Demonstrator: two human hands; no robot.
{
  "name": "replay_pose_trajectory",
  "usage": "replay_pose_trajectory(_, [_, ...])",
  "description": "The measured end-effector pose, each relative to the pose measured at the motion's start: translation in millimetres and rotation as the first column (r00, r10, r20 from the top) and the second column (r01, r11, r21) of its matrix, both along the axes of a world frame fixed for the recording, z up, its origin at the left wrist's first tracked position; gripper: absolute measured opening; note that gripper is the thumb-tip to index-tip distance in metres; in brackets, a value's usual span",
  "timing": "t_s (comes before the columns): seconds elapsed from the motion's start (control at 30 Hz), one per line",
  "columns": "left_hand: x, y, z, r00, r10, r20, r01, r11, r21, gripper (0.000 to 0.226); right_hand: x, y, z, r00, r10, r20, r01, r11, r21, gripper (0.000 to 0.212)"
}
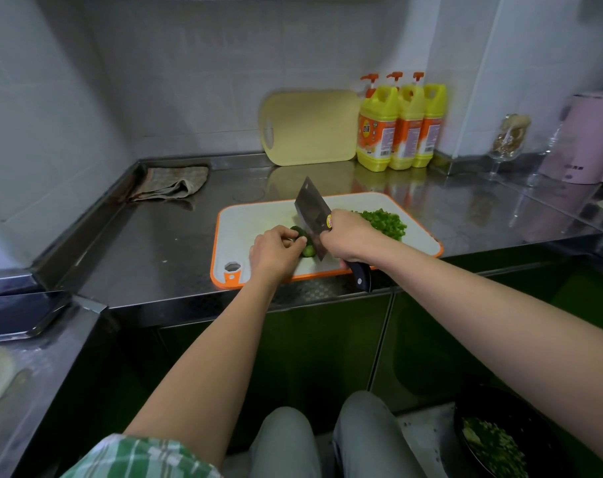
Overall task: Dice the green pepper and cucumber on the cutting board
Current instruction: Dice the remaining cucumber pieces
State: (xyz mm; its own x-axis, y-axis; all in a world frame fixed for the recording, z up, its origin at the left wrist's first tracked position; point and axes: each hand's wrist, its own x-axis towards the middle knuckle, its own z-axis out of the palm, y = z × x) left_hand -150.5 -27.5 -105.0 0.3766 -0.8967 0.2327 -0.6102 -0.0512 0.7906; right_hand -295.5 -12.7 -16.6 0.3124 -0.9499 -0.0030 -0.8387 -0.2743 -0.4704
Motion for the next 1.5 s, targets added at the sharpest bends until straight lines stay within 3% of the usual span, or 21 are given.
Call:
replay_pose_trajectory(0.17, [-2.0, 2.2, 1.8, 1.0, 0.011, 0.01, -0.011, 1.0, -0.006, 0.023, 9.4, -2.8, 0.1, 1.0, -0.011, -0.011, 0.011, 1.0, 0.028, 0.012])
replay_pose_trajectory(0.33, [-2.6, 0.4, 1.7, 1.0, 0.008, 0.02, -0.008, 1.0, 0.005, 0.015, 8.3, -11.9, 4.6, 0.999, 0.006, -0.048, -0.002, 0.997, 0.08, 0.015])
replay_pose_trajectory(0.53, [-2.8, -0.8, 1.0, 1.0, 0.022, 0.01, -0.022, 1.0, 0.003, 0.025, 12.5, -17.4, -9.2, 0.999, -0.002, 0.034, -0.002, 0.995, 0.102, 0.008])
replay_pose_trajectory(0.83, [-0.4, -6.1, -1.8, 1.0, 0.011, -0.003, -0.011, 1.0, 0.001, 0.021, -2.2, -21.1, -3.6, 0.994, 0.096, -0.051, -0.087, 0.983, 0.16, 0.018])
replay_pose_trajectory(1.07, [2.5, -6.9, -2.5, 1.0, -0.01, -0.005, 0.01, 1.0, -0.008, 0.011, 3.6, -21.4, 1.0, 0.995, 0.086, -0.046, -0.077, 0.982, 0.173, 0.009])
replay_pose_trajectory(1.37, [2.3, -6.5, -1.7, 1.0, -0.019, -0.006, 0.019, 1.0, 0.003, 0.022, 10.0, -26.4, -9.3, 0.998, 0.055, 0.014, -0.057, 0.985, 0.164, 0.009])
replay_pose_trajectory(1.5, [0.6, -4.0, -0.4, 1.0, -0.004, 0.019, 0.004, 1.0, 0.003, 0.026, 11.8, -24.5, -13.6, 0.999, 0.049, 0.003, -0.049, 0.991, 0.126, 0.018])
